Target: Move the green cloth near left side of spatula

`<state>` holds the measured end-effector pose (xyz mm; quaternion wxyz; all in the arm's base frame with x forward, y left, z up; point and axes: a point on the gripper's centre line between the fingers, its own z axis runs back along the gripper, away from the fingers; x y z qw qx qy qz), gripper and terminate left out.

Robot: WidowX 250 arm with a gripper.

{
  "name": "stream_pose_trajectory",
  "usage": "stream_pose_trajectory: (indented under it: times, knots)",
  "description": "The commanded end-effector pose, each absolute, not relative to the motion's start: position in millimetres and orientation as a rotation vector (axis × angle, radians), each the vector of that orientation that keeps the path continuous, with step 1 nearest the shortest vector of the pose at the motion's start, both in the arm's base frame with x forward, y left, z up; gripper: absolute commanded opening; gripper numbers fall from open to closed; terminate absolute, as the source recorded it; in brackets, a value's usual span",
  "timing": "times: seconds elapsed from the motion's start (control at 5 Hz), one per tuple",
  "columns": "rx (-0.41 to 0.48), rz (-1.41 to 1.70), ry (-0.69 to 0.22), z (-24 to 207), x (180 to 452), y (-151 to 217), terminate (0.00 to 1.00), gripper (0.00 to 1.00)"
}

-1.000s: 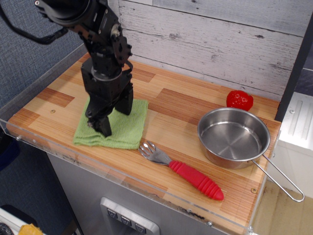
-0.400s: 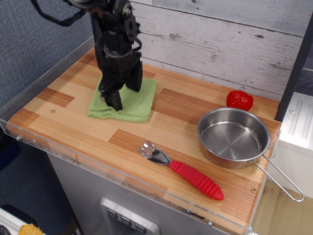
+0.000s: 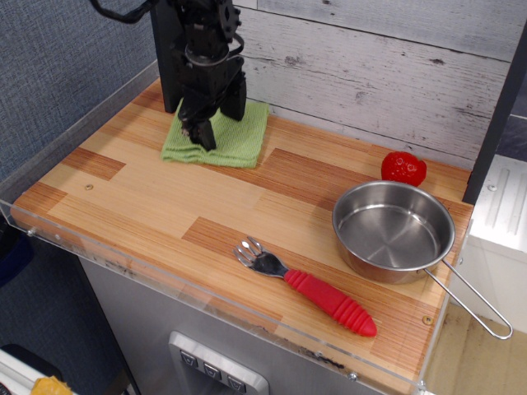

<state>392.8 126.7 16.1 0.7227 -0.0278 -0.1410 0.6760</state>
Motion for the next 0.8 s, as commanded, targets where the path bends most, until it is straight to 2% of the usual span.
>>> stream_pose_trajectory:
  times: [0.0,0.2,0.6]
  knots:
    - [-0.058,1.509,-0.311,19.8,401.7,115.6,0.00,1.00]
    - [-0.053,1.510,-0.305,24.5,401.7,107.9,0.00,1.00]
    - [-0.071,1.514,-0.333,49.4,405.9,100.2,0.00,1.00]
